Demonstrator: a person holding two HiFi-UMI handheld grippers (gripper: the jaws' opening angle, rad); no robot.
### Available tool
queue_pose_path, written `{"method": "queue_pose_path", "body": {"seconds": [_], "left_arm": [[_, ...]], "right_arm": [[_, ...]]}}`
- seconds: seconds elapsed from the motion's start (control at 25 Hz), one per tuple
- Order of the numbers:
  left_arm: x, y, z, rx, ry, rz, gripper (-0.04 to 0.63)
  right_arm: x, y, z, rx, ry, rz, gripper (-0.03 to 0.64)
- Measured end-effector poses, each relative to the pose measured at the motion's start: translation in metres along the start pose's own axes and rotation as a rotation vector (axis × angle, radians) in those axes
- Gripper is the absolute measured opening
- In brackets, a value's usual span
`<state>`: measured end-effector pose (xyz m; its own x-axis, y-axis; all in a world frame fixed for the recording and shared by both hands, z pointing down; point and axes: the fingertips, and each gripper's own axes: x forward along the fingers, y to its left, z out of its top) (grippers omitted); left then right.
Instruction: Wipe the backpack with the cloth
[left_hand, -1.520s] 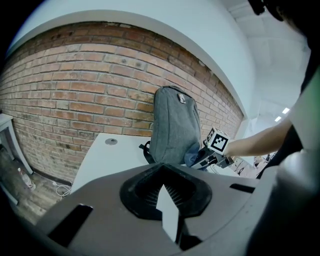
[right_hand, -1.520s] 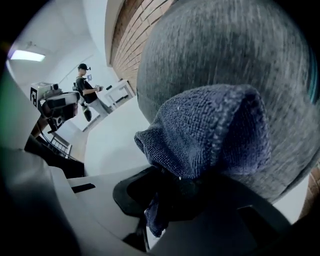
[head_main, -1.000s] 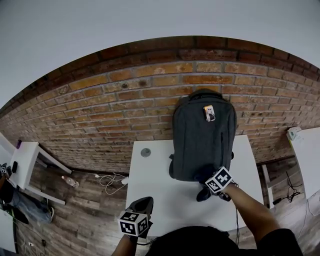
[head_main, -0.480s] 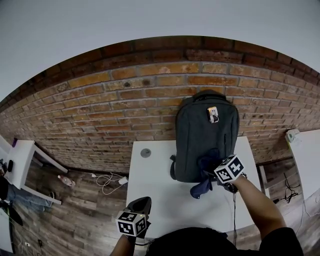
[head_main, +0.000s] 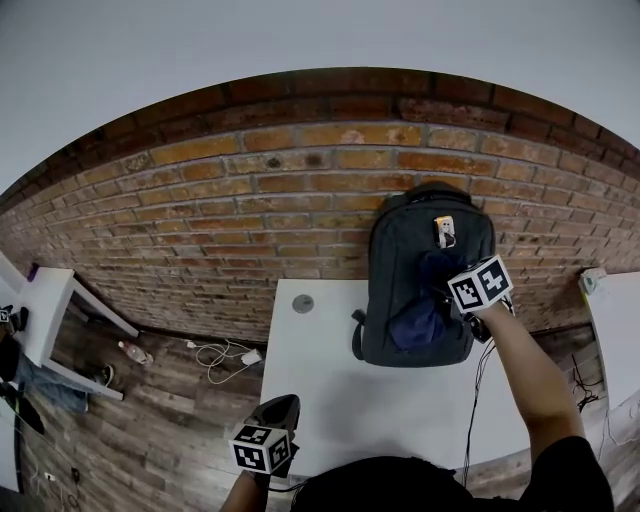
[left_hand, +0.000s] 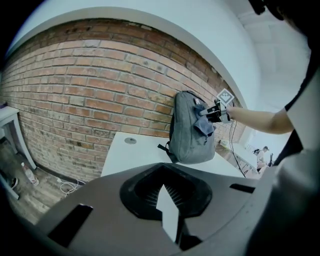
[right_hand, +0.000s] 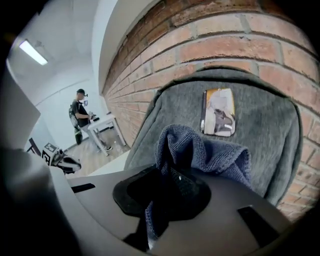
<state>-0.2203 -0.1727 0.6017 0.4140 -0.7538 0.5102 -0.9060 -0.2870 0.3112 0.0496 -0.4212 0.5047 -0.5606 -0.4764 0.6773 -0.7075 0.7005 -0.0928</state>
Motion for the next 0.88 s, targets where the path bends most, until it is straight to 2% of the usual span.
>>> {"method": "queue_pose_path", "body": {"seconds": [0.16,0.28,0.44,0.6,0.72,0.88], "left_arm": [[0.0,0.007,-0.003,-0.022,-0.007,0.015,-0.003],[0.004,0.004,-0.006,-0.028,-0.005,0.007,-0.003],[0.005,0.004,-0.005,-0.038,-0.015,0.007,-0.003],[0.002,0.014,-0.008,-0.053,-0.02,0.026,-0.003],[0.003,0.017,-0.011,-0.051,-0.01,0.027,-0.003],[0.005,0.016,-0.009,-0.044,-0.012,0.02,-0.003]], "right_arm": [[0.002,-0.013,0.035,-0.039,-0.024,-0.049,0.04],[0.001,-0.028,0.067,-0.011,-0.077,-0.09,0.04],[-0.006,-0.044,0.108,-0.028,-0.139,-0.185,0.04],[-0.006,-0.044,0.117,-0.137,-0.134,-0.264,0.04],[-0.008,-0.04,0.12,-0.144,-0.184,-0.258,0.04],[-0.009,-0.034,0.126,-0.176,-0.193,-0.271,0.04]]}}
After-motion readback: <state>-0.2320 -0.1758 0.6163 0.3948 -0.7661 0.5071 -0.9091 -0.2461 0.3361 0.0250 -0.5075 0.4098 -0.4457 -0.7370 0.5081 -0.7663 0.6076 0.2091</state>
